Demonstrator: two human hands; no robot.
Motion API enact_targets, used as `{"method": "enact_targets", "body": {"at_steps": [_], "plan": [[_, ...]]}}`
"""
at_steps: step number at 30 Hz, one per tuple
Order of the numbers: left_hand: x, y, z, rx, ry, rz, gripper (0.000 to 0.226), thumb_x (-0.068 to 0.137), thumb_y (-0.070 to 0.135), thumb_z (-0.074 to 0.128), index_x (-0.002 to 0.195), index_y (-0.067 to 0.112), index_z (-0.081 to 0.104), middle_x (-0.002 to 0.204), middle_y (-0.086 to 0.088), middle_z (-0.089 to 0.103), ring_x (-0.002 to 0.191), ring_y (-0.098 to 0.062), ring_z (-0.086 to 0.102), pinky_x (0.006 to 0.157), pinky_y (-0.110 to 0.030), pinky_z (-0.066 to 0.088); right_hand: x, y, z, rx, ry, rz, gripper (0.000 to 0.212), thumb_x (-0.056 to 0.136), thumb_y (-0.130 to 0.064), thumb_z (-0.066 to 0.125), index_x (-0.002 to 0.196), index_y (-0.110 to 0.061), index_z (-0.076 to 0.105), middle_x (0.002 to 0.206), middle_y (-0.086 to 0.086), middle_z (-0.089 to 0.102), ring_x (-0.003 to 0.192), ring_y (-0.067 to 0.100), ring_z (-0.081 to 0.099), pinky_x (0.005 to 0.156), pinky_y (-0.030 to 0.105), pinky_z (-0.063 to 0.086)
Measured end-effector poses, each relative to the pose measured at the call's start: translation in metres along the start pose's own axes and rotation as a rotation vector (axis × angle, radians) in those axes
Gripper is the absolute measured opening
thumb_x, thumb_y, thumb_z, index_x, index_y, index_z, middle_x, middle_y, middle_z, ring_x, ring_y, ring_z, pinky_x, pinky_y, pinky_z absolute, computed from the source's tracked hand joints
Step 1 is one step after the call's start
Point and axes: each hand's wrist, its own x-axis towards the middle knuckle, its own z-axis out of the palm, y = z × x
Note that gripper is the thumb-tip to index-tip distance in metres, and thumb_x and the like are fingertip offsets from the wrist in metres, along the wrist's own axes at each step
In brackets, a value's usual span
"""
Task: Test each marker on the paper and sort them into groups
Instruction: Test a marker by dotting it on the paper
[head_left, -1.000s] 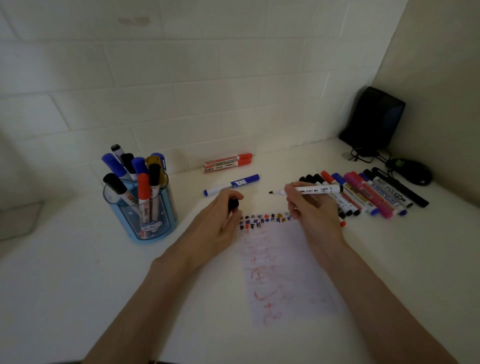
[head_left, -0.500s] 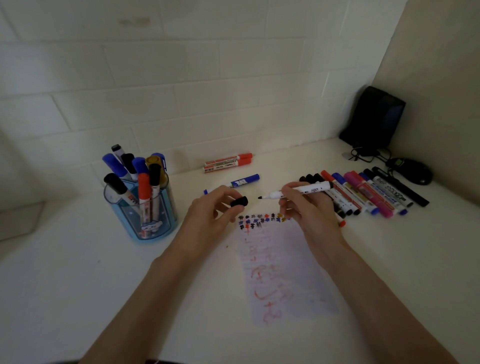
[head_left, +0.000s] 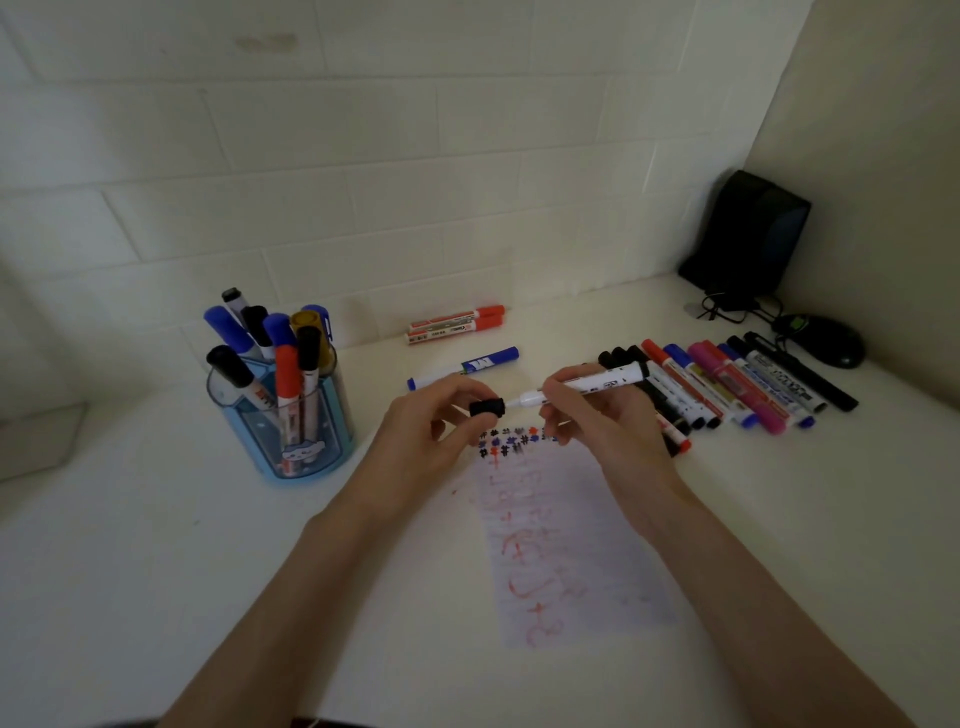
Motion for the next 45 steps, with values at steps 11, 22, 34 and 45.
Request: {"method": "enact_targets", "body": {"at_steps": [11,22,34,45], "plan": [[-0.002,-0.001,0.000,-0.145,-0.028,0.048,0.014,0.092,0.025,0.071,0.106,0.026,0.073,0.088,0.010,0.076,0.083,-0.012,0.074,0.085,-0.032,0.056,-0.007,-0.004,0.003,0.023,-0.090,-0.003,0.021,0.083,-0.029,0.083,0.101,-0.017,0.082,0.092,0.016,0.080,0.085,0.028,0.078,0.076,0.027,0.061],[-0.001,0.002,0.007,-0.158,0.019,0.070,0.010,0.094,0.018,0.070,0.102,0.023,0.073,0.083,0.008,0.075,0.079,-0.012,0.073,0.079,-0.011,0.049,-0.008,0.006,0.011,-0.002,-0.044,-0.094,0.024,0.084,-0.030,0.080,0.103,-0.016,0.081,0.091,0.010,0.080,0.083,0.021,0.078,0.078,0.023,0.060],[0.003,0.012,-0.003,-0.337,0.167,0.050,0.012,0.094,0.009,0.068,0.103,0.018,0.069,0.089,0.009,0.070,0.080,-0.014,0.067,0.072,-0.034,0.055,0.006,-0.002,-0.021,-0.023,0.012,-0.005,0.027,0.082,-0.037,0.078,0.103,-0.020,0.081,0.090,0.003,0.077,0.079,0.015,0.070,0.074,0.024,0.058],[-0.010,0.073,-0.079,0.033,0.411,0.331,0.026,0.095,0.011,0.067,0.120,0.016,0.061,0.107,0.008,0.071,0.102,-0.012,0.070,0.082,-0.022,0.055,0.011,0.012,-0.011,-0.485,-0.060,-0.164,0.028,0.085,-0.061,0.064,0.107,-0.044,0.071,0.103,-0.023,0.075,0.093,0.003,0.073,0.082,0.022,0.059]]}}
